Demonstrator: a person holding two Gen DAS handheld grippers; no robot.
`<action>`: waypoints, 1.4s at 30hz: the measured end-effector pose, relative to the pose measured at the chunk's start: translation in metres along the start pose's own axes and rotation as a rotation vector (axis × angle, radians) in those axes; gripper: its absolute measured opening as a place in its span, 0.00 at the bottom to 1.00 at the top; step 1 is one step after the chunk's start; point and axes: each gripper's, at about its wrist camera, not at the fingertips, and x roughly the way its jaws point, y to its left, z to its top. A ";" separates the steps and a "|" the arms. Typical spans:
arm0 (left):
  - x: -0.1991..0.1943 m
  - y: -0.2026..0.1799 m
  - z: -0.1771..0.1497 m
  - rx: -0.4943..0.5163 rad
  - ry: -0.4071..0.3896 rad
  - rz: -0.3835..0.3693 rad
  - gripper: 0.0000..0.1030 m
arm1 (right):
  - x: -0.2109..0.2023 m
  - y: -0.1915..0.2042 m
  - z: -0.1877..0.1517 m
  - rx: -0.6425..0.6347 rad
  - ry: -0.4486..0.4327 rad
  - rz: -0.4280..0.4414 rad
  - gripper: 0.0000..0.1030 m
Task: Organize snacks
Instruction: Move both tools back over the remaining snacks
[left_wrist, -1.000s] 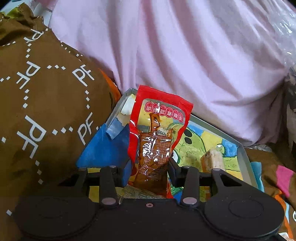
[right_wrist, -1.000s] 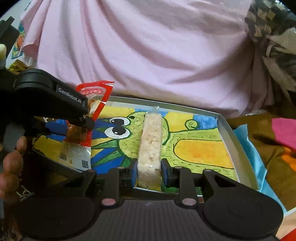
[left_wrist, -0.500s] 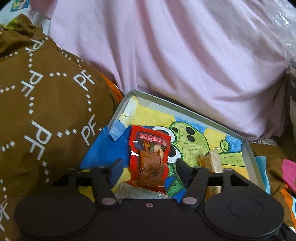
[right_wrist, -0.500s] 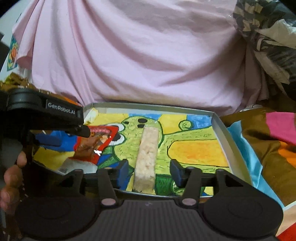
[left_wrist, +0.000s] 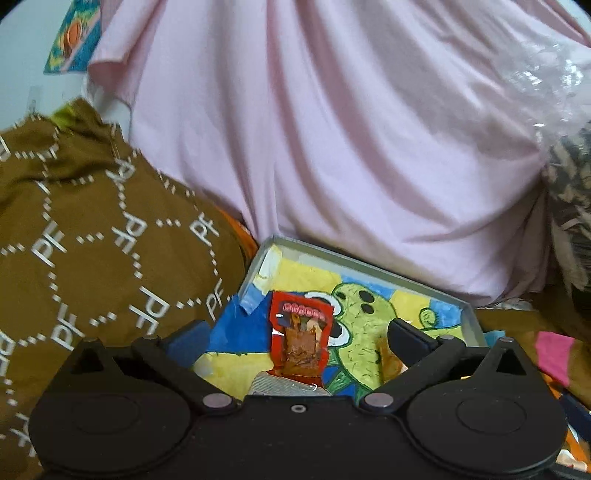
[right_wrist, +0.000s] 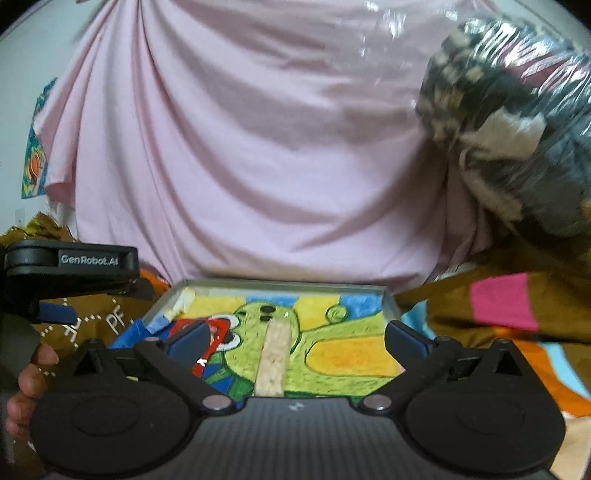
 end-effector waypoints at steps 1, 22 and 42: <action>-0.007 -0.001 0.000 0.007 -0.008 0.002 0.99 | -0.005 -0.001 0.002 -0.003 -0.007 -0.002 1.00; -0.135 0.000 -0.059 0.176 0.130 -0.011 0.99 | -0.126 -0.016 -0.011 -0.054 0.135 0.076 1.00; -0.142 0.007 -0.114 0.247 0.460 0.003 0.99 | -0.162 0.012 -0.052 -0.210 0.410 0.224 1.00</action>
